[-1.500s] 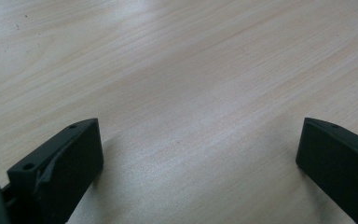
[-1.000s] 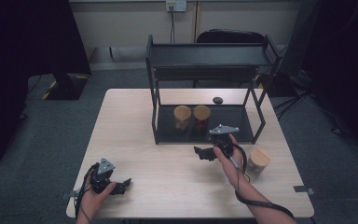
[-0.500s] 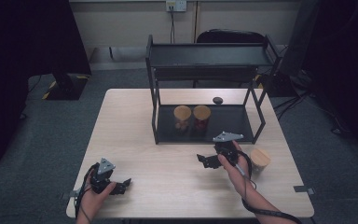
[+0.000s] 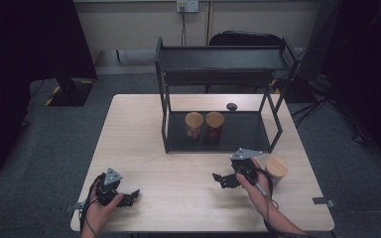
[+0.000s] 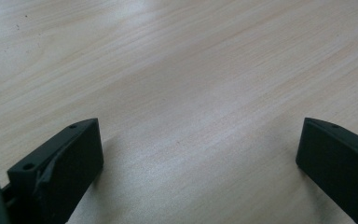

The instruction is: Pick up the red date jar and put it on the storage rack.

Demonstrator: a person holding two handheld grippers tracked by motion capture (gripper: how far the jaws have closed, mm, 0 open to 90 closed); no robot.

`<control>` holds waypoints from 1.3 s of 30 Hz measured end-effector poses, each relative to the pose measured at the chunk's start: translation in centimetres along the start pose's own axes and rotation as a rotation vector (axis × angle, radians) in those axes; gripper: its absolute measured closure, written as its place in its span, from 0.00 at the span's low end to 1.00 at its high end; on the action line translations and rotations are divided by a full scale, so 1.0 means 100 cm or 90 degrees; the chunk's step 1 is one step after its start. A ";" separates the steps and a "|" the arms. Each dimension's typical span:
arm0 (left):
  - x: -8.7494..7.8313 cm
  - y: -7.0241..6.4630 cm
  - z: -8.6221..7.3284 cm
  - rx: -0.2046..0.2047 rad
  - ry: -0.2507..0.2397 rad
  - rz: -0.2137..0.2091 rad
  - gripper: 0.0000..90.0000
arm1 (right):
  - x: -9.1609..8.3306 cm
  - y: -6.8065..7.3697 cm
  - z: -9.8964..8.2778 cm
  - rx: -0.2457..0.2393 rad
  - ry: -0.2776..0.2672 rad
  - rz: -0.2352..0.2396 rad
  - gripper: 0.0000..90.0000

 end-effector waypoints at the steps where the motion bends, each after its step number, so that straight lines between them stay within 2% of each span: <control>1: 0.000 0.000 0.000 0.000 0.000 0.000 0.00 | 0.000 0.000 -0.002 0.000 0.002 0.002 0.02; 13: 0.000 0.000 0.000 0.000 0.000 0.000 0.00 | -0.006 -0.001 -0.022 -0.009 0.014 0.007 0.03; 24: 0.000 0.000 0.000 0.000 0.000 0.000 0.00 | -0.017 -0.002 -0.035 -0.007 0.020 0.024 0.03; 39: 0.000 0.000 0.000 0.000 0.000 0.000 0.00 | -0.028 -0.004 -0.046 -0.017 0.032 0.044 0.03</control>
Point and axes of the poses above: each handheld gripper's, and its own axes: x roughly forward along the jaws, z roughly out of its top, y roughly to its left, the point moved 4 cm from there along x, roughly forward along the jaws, and after that the axes turned 10 degrees about -z, right-handed, at the moved point
